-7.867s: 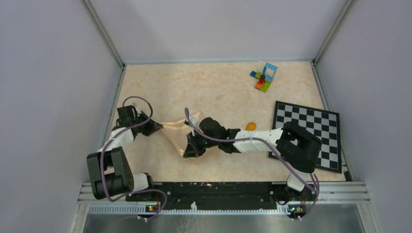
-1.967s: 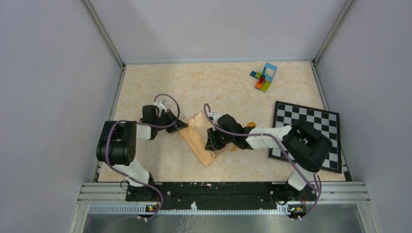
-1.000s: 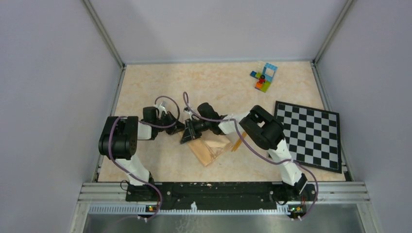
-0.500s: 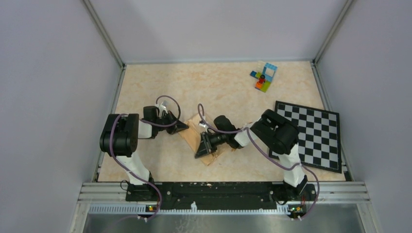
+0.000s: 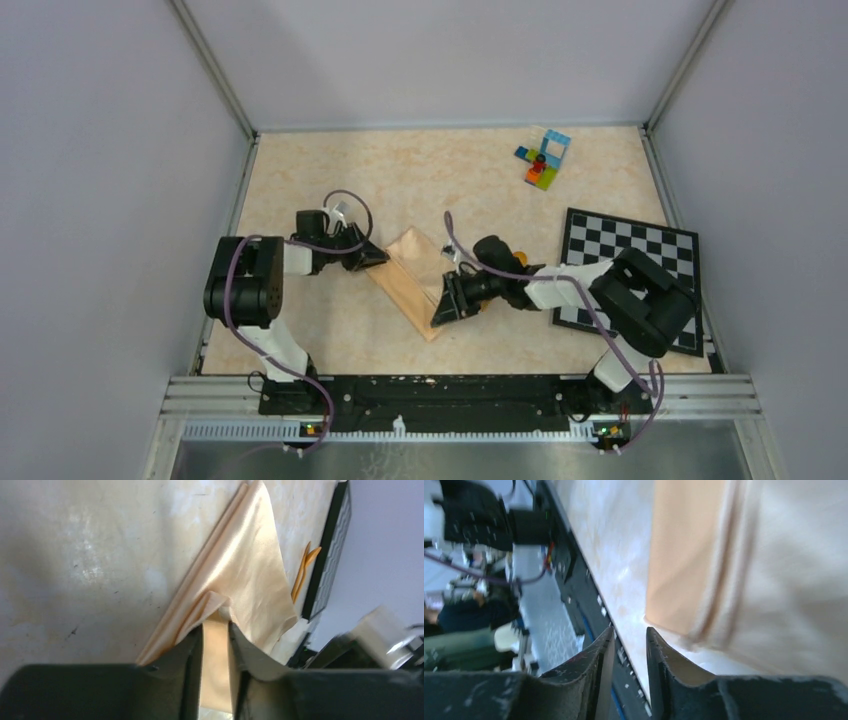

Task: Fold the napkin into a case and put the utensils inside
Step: Smooth out the lower triangle-folded napkin at the center of the board, then move the 2/3-rectangle-folded napkin to the center of the board.

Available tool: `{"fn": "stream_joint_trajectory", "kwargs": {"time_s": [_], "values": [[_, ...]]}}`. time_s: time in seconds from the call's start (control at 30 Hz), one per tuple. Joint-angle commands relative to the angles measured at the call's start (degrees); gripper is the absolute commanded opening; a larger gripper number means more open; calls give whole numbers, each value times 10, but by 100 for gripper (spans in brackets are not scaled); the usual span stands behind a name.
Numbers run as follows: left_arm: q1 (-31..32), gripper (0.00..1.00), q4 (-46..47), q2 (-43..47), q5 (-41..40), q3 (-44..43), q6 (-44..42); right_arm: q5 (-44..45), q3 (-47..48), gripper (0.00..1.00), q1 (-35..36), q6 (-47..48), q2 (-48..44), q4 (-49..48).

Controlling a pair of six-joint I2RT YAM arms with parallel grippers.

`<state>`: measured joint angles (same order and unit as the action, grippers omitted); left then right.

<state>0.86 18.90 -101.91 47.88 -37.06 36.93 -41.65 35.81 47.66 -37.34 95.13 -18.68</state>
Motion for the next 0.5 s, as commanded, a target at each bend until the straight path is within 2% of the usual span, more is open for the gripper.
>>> {"fn": "stream_joint_trajectory", "kwargs": {"time_s": [0.0, 0.13, 0.23, 0.3, 0.4, 0.47], "values": [[2, 38, -119, 80, -28, -53, -50, 38, 75, 32, -98, 66, -25, 93], [6, 50, -234, 152, -81, -76, -49, 67, 148, 34, -132, 93, 48, 141], [7, 50, -297, 196, -126, -56, -24, 94, 170, 32, -131, 90, 80, 136], [8, 43, -312, 221, -141, -27, -11, 130, 167, 30, -130, 78, 85, 134], [8, 26, -293, 262, -168, 34, 15, 170, 136, 23, -114, 49, 80, 98], [8, 23, -274, 270, -189, 62, 27, 199, 124, 19, -95, 31, 81, 83]]}}
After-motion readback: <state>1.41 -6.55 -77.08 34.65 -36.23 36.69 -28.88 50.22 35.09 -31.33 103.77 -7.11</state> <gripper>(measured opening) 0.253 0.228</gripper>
